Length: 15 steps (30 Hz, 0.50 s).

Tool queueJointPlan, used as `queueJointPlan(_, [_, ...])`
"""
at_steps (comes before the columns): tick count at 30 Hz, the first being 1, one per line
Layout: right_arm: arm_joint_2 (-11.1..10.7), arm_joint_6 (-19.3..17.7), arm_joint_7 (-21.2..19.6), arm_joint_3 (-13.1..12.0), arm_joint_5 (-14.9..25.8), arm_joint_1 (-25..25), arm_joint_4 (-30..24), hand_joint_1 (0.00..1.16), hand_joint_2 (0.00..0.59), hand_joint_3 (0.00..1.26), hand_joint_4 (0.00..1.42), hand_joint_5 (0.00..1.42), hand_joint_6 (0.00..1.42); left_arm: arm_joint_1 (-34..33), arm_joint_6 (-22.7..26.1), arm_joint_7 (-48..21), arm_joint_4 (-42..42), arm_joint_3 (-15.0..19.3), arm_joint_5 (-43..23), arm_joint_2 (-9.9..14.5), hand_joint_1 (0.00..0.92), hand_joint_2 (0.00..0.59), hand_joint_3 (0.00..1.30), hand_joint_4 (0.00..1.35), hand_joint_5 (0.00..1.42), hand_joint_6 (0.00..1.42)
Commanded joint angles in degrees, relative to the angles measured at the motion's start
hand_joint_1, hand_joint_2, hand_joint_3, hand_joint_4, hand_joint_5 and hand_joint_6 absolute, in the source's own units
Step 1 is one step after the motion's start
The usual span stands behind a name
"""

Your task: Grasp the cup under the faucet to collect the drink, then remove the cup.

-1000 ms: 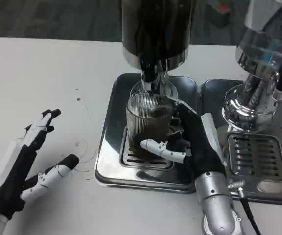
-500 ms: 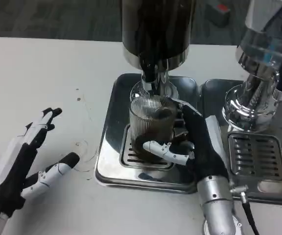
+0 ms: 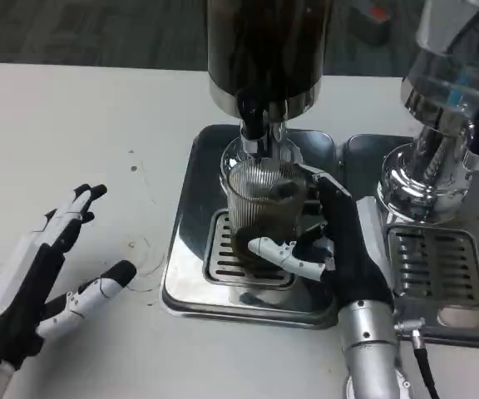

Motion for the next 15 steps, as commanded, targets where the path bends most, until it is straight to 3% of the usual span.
queueJointPlan(1, [1.85, -3.51, -1.65, 0.4, -0.43, -0.2, -2.21, 1.03, 0.234, 0.48, 0.57, 0.74, 0.93, -0.43, -0.53, 0.24, 0.12, -0.91, 1.0, 0.8, 0.0, 0.132, 0.09, 0.0, 0.16, 0.03])
queueJointPlan(8, [1.35, -3.18, -1.92, 0.95, -1.69, 1.22, -4.04, 1.03, 0.234, 0.49, 0.58, 0.74, 0.95, -0.53, 0.25, 4.1, -1.81, -2.54, 6.65, 2.47, 0.0, 0.126, 0.08, 0.0, 0.16, 0.03])
queueJointPlan(15, [0.94, -3.15, -1.25, 1.73, -1.81, 3.81, -6.57, 1.03, 0.219, 0.5, 0.59, 0.76, 0.97, -0.41, 0.36, 4.85, -2.69, -2.79, 7.69, 2.76, 0.0, 0.118, 0.08, 0.0, 0.16, 0.02])
